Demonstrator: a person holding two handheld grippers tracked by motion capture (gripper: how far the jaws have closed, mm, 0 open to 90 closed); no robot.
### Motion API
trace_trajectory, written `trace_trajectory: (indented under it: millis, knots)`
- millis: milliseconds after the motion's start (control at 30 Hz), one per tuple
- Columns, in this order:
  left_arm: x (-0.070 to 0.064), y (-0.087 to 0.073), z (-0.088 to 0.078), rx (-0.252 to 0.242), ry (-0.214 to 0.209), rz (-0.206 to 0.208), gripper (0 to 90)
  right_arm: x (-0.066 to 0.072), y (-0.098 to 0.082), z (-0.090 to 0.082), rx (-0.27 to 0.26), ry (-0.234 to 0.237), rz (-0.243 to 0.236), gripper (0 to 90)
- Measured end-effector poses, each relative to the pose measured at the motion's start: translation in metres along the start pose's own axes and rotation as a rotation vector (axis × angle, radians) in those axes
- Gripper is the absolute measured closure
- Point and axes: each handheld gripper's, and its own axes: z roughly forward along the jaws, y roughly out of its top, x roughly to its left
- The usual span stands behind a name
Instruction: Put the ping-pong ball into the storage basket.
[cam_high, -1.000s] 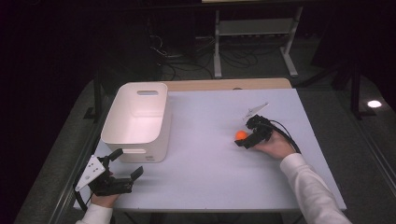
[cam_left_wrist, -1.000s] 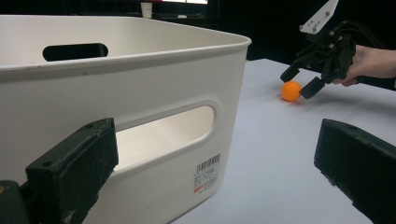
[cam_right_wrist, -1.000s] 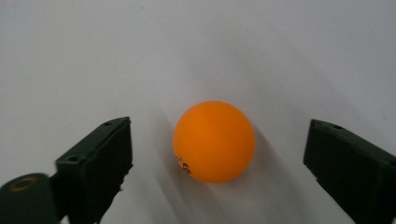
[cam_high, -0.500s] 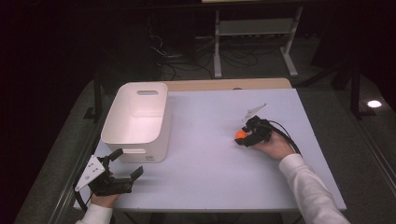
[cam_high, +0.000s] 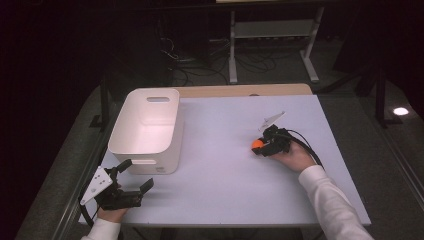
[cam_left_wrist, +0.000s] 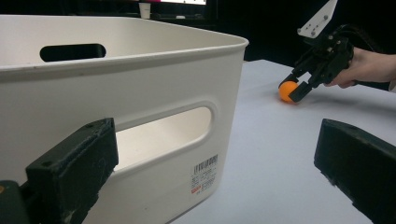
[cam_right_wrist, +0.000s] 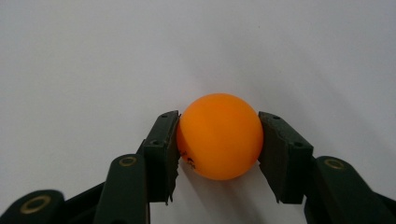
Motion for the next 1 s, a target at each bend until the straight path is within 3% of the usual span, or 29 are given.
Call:
trace_trajectory:
  millis: [1000]
  knots:
    - [0.0, 0.0, 0.0, 0.0, -0.001, 0.004, 0.0, 0.011, 0.013, -0.039, -0.119, 0.018, -0.01, 49.4]
